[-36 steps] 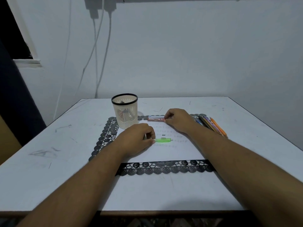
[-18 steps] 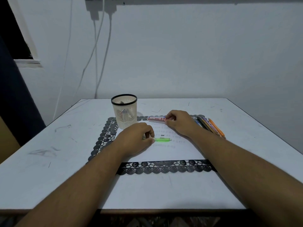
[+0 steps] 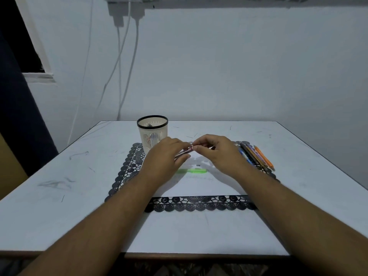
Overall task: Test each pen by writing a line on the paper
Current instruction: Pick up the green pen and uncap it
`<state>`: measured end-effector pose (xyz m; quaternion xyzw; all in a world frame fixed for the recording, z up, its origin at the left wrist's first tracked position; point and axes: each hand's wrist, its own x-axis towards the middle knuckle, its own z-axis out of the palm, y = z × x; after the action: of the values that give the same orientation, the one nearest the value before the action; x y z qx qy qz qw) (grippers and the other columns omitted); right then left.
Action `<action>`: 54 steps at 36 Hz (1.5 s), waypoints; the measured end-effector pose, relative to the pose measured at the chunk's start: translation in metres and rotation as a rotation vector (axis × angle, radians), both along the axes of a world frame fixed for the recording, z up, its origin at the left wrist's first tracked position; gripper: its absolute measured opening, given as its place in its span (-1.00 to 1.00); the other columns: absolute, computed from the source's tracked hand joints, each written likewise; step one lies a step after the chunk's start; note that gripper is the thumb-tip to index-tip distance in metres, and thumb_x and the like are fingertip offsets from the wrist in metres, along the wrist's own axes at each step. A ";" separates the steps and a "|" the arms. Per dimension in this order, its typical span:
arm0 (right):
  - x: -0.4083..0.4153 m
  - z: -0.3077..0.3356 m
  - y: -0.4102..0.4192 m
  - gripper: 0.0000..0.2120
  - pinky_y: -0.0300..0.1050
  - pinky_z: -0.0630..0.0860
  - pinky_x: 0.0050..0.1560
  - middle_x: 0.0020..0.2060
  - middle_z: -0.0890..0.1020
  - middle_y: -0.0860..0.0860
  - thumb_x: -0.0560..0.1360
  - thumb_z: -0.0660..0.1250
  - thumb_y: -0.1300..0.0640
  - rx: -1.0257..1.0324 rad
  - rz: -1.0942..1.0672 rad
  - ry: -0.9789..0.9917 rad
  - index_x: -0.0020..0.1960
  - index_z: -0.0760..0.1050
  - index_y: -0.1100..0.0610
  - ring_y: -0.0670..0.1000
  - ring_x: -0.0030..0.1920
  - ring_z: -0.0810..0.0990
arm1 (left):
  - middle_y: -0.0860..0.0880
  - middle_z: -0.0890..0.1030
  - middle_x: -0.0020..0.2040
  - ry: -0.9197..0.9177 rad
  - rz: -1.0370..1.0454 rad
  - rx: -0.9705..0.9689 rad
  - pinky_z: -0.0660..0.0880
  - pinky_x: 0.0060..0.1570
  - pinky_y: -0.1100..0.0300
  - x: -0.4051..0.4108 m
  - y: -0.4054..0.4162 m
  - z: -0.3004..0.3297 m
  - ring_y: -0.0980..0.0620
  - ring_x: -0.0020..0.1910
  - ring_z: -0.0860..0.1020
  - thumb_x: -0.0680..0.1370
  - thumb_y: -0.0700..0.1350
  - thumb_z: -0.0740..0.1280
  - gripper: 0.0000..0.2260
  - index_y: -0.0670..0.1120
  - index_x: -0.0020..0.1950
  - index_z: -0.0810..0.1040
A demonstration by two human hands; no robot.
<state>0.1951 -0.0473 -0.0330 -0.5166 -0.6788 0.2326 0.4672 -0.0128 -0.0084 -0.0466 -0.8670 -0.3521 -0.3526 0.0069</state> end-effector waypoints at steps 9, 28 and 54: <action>-0.008 0.000 -0.008 -0.87 -0.01 0.57 0.13 -0.09 0.75 -0.13 0.58 0.47 0.03 0.003 0.001 0.115 0.11 0.71 -0.02 -0.12 -0.01 0.67 | 0.15 0.67 -0.06 -0.254 -0.117 -0.226 0.40 -0.22 0.37 -0.002 -0.004 0.004 0.14 -0.23 0.52 0.57 -0.06 0.48 -0.84 0.03 0.14 0.70; -0.020 0.005 -0.012 -0.89 -0.18 0.48 -0.30 -0.19 0.75 0.13 0.57 0.48 0.18 -0.181 -0.059 0.467 0.00 0.71 0.24 -0.03 -0.26 0.58 | 0.15 0.60 -0.03 -0.182 0.005 -0.022 0.28 -0.01 0.39 -0.004 -0.003 0.005 0.13 -0.01 0.43 0.53 -0.02 0.51 -0.78 -0.01 0.16 0.68; -0.026 0.000 -0.003 -0.84 -0.34 0.48 -0.46 -0.07 0.73 0.14 0.42 0.44 0.22 -0.748 0.272 1.118 -0.04 0.72 0.25 -0.06 -0.34 0.58 | 0.01 0.67 0.00 -0.643 -0.274 -0.287 0.61 -0.02 -0.03 0.006 -0.021 0.015 -0.04 -0.05 0.66 0.56 -0.26 0.47 -0.75 -0.02 0.18 0.58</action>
<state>0.1690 -0.0507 -0.0328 -0.3557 -0.2684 0.7398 0.5042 -0.0064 -0.0295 -0.0314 -0.7431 -0.2629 -0.5516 -0.2727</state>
